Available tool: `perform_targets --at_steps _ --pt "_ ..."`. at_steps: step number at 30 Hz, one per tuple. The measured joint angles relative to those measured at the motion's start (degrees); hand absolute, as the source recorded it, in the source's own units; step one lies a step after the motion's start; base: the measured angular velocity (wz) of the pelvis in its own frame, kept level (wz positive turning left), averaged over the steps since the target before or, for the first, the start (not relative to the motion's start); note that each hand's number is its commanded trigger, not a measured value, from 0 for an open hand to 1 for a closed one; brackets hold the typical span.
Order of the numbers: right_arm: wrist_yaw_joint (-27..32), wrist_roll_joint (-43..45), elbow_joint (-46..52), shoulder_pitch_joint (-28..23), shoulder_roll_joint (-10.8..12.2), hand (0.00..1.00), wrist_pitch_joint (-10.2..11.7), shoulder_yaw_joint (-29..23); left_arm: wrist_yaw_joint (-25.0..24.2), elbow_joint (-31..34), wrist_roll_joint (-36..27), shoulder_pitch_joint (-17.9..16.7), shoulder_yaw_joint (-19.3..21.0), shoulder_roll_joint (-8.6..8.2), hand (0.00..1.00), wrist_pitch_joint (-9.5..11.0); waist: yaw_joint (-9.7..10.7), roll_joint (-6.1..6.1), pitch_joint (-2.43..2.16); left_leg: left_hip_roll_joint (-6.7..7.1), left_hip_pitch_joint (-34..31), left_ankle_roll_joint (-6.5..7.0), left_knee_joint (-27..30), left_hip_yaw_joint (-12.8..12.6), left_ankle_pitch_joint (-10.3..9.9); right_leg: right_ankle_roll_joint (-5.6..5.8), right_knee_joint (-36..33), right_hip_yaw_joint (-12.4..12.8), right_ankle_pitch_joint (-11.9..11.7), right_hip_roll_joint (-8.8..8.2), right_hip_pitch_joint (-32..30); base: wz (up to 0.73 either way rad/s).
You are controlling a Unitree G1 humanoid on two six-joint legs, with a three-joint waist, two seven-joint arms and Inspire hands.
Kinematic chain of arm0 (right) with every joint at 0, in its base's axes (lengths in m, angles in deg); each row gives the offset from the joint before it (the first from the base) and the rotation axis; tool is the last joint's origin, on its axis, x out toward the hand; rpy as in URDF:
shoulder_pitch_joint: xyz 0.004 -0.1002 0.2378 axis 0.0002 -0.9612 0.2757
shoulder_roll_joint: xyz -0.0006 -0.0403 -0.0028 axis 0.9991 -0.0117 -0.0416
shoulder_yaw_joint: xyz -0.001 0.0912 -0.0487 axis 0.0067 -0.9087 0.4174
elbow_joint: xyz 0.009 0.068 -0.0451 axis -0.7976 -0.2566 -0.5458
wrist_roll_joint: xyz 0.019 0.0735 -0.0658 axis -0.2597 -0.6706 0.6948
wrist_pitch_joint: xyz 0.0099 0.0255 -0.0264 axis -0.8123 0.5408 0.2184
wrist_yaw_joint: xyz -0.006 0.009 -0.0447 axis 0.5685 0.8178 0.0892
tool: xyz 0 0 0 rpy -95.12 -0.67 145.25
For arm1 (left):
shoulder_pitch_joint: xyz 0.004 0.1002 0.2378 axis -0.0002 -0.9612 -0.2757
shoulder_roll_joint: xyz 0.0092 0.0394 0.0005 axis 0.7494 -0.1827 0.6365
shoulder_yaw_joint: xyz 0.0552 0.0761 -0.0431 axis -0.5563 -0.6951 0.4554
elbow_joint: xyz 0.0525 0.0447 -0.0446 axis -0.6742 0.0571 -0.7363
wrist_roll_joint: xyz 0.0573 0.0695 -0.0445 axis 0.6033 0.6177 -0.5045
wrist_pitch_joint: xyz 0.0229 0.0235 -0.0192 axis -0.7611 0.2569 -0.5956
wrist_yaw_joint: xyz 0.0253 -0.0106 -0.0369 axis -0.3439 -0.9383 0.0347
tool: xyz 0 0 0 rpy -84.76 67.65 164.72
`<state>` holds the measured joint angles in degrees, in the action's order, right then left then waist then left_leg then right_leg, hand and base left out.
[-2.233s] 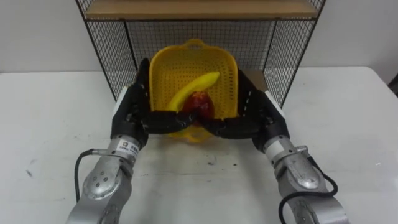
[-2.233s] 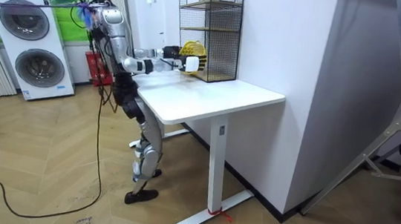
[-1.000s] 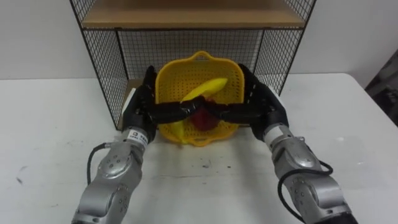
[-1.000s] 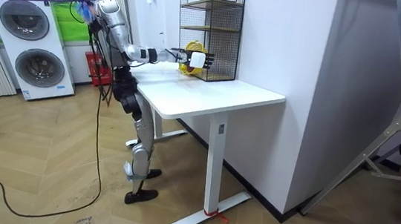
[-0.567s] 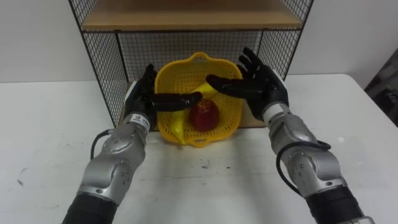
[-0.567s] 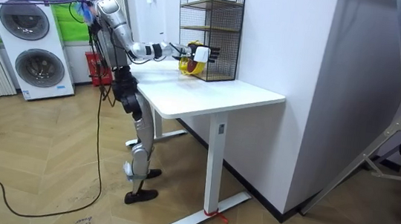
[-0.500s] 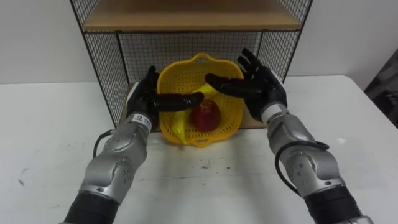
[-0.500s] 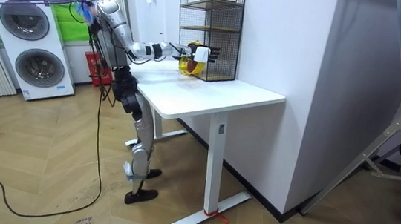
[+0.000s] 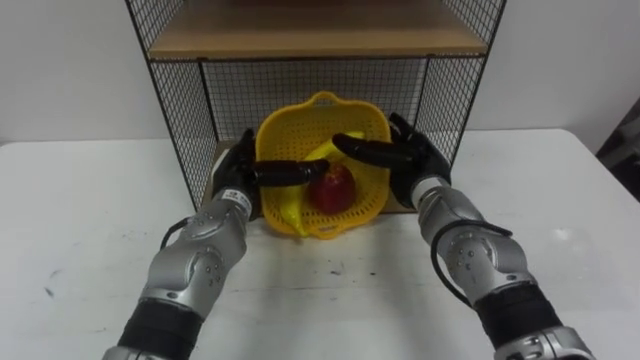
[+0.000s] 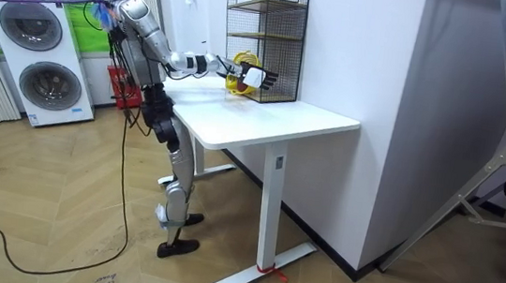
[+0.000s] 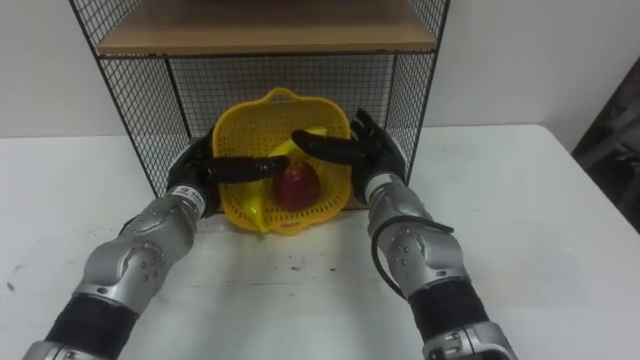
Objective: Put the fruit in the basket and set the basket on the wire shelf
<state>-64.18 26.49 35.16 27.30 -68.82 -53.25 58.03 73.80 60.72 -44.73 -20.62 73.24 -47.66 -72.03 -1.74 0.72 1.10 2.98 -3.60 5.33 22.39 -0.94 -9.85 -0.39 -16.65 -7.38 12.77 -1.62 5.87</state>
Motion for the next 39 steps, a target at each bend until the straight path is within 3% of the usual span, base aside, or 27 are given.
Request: perform_targets --at_steps 7,14,25,29,34,38,39 --pt "0.4 0.1 -2.1 1.6 0.4 0.00 0.0 -0.1 1.4 -0.7 0.6 1.2 0.3 -0.21 0.00 0.0 0.1 0.33 0.23 0.02 0.4 0.00 0.0 0.1 0.0 -0.01 0.2 -0.2 0.0 0.02 0.6 0.01" --pt "0.5 0.6 -2.3 1.6 0.7 0.00 0.1 -0.1 2.4 -0.7 0.7 2.3 0.3 -0.17 0.00 0.0 0.2 1.47 0.95 0.14 0.3 0.00 0.0 0.7 0.0 -0.01 1.0 -0.7 -0.1 0.10 1.1 0.03" --pt "1.4 2.5 -5.4 1.9 1.2 0.00 0.7 -0.1 4.2 -0.7 0.7 2.8 0.4 0.85 0.00 0.1 0.6 1.50 0.89 0.51 1.3 0.00 -0.9 1.3 0.3 0.06 2.0 -1.4 -0.4 -0.10 2.3 0.03" --pt "2.1 2.7 -5.4 2.6 1.2 0.00 0.6 -0.4 4.6 -0.7 0.7 3.7 2.2 1.28 0.00 0.1 1.3 1.55 0.84 0.60 1.2 -0.01 -0.8 1.5 0.4 0.07 2.1 -1.5 -0.5 0.20 2.3 0.00" --pt "2.6 2.3 -5.4 3.4 0.5 0.00 0.5 -3.6 4.7 -0.7 0.8 4.8 2.6 2.70 0.00 -0.1 1.5 1.93 0.38 0.67 1.2 -0.03 -0.9 1.7 0.5 0.08 2.1 -1.6 -0.5 0.21 2.4 0.00" --pt "2.7 2.7 -5.1 4.1 0.3 0.00 -0.2 -4.7 4.6 0.3 2.7 6.6 5.0 2.92 0.00 -2.7 1.4 2.30 -0.69 0.85 1.4 0.01 -1.6 1.7 1.0 0.14 2.0 -1.4 -0.6 0.17 2.3 0.02" --pt "3.0 2.9 -5.1 4.7 0.3 0.00 -0.6 -4.7 4.2 0.8 3.0 7.3 5.1 3.41 0.00 -2.8 1.4 2.24 -0.76 0.94 1.8 0.02 -1.9 1.7 1.2 0.16 2.0 -1.3 -0.6 0.11 2.5 0.00"
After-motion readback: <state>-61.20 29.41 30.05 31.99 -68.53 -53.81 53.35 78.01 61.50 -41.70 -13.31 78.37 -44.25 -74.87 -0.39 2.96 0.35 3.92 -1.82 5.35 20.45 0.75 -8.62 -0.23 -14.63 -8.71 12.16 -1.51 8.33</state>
